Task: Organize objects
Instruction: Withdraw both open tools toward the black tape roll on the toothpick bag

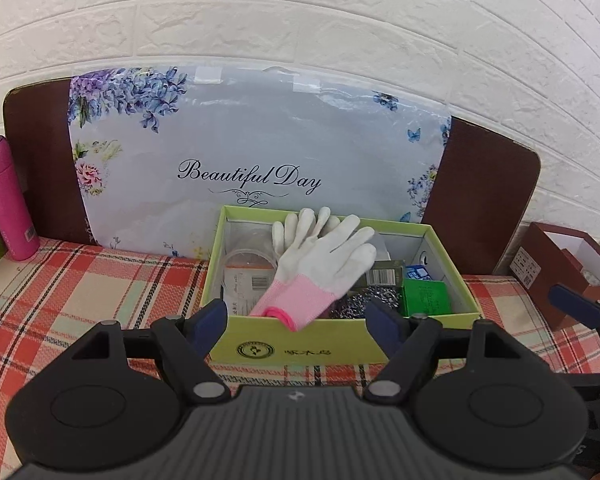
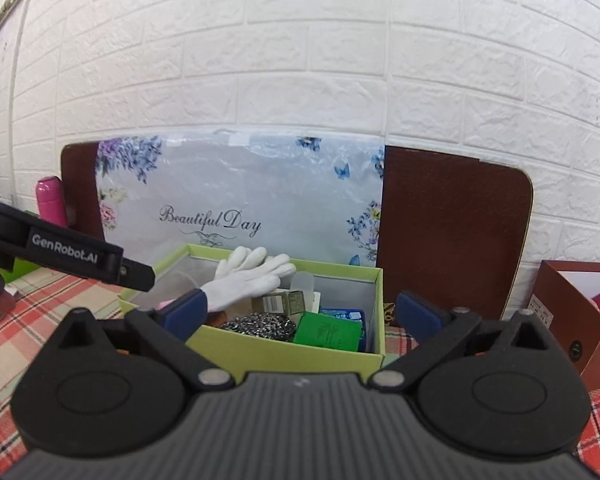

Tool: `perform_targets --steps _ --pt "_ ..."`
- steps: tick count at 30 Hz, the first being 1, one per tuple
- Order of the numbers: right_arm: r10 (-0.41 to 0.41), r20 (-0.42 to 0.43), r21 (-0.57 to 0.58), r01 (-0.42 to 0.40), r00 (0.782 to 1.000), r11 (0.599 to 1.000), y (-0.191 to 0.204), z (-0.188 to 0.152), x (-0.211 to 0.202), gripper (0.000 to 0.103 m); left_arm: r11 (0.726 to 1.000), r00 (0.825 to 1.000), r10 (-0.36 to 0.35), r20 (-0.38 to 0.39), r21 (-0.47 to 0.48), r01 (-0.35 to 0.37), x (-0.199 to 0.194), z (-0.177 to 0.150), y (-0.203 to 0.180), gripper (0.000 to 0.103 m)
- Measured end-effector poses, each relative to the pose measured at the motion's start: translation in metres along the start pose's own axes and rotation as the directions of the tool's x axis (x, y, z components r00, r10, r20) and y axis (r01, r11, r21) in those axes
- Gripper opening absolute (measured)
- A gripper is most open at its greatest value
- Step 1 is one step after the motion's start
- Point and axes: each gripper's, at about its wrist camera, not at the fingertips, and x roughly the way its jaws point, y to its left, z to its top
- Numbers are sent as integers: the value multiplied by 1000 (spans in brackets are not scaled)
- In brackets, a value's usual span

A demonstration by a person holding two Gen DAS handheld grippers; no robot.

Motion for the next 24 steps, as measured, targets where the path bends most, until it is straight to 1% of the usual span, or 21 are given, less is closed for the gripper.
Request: perform_targets --steps 6,11,13,19,24 --pt "-17 14 -38 18 1000 999 4 -12 -35 103 1000 1000 -14 1 6 14 -23 -16 -12 80" --pt "-14 20 -24 15 1000 1000 5 -27 -61 103 999 999 -40 -13 -15 39 -34 -32 -16 80" --pt "-29 19 -31 29 999 999 6 -35 -70 103 999 999 -44 -21 -20 44 -37 -39 -18 80" --pt "-69 -12 -32 69 998 997 4 -64 -82 103 998 997 -58 -55 -29 57 -38 -64 -21 80" --pt "-80 -51 2 81 995 997 -1 -86 -84 103 999 996 -47 -74 3 48 -36 -82 -27 80"
